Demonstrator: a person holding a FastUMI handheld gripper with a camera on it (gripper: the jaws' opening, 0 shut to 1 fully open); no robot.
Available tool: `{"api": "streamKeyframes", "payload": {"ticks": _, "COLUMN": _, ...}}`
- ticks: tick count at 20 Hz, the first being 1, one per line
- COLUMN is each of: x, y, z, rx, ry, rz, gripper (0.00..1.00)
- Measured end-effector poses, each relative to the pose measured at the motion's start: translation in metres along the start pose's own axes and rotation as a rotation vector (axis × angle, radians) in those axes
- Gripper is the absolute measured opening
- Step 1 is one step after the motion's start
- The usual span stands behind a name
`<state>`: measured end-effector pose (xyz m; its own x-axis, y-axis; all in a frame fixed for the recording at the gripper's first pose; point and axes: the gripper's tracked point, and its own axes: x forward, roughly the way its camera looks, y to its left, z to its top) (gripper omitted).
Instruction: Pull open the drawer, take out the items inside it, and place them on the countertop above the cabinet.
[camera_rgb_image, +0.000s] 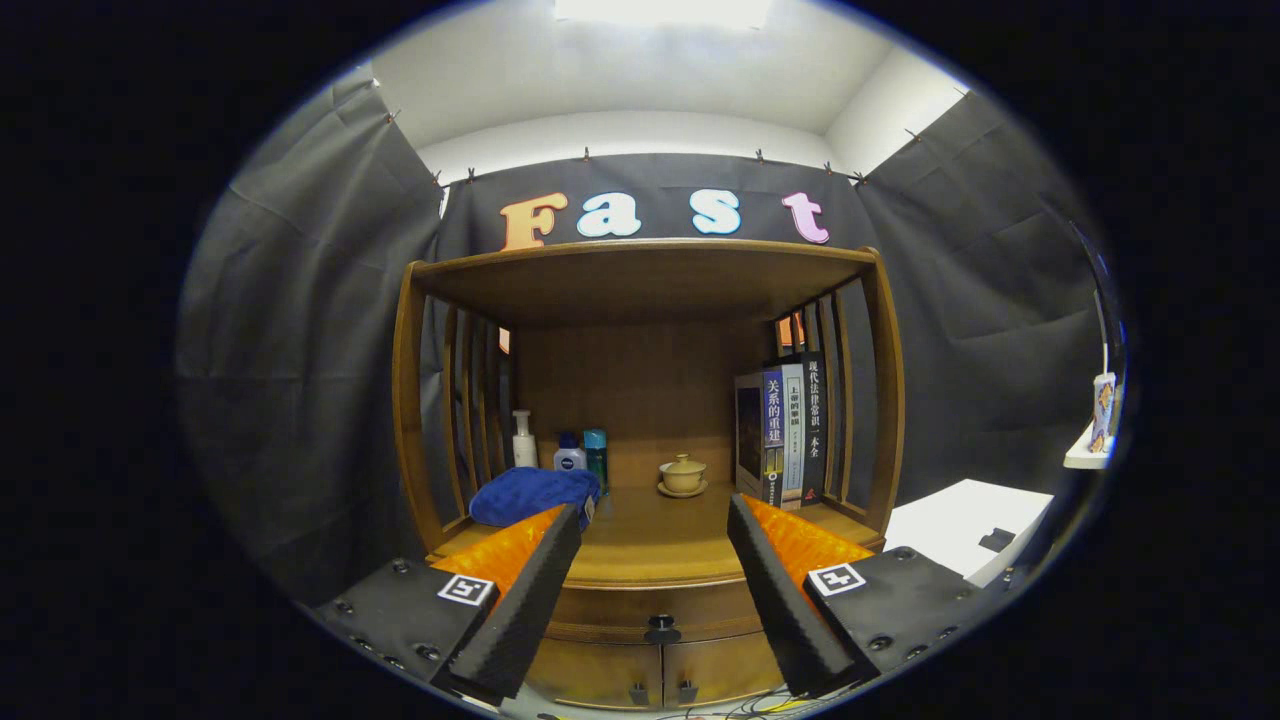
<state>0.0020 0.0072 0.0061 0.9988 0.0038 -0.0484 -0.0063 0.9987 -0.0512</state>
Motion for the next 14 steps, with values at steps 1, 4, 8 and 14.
{"api": "streamKeyframes", "payload": {"ticks": 1, "x": 0.0, "y": -0.002, "z": -0.002, "rx": 0.0, "ry": 0.003, "rz": -0.003, "gripper": 0.98}}
{"api": "streamKeyframes", "payload": {"ticks": 4, "x": 0.004, "y": -0.003, "z": -0.01, "rx": 0.017, "ry": 0.011, "rz": -0.004, "gripper": 0.98}}
{"api": "streamKeyframes", "payload": {"ticks": 8, "x": 0.011, "y": -0.003, "z": -0.032, "rx": 0.036, "ry": 0.018, "rz": 0.003, "gripper": 0.98}}
{"api": "streamKeyframes", "payload": {"ticks": 14, "x": 0.032, "y": -0.007, "z": -0.111, "rx": 0.029, "ry": 0.075, "rz": 0.002, "gripper": 0.98}}
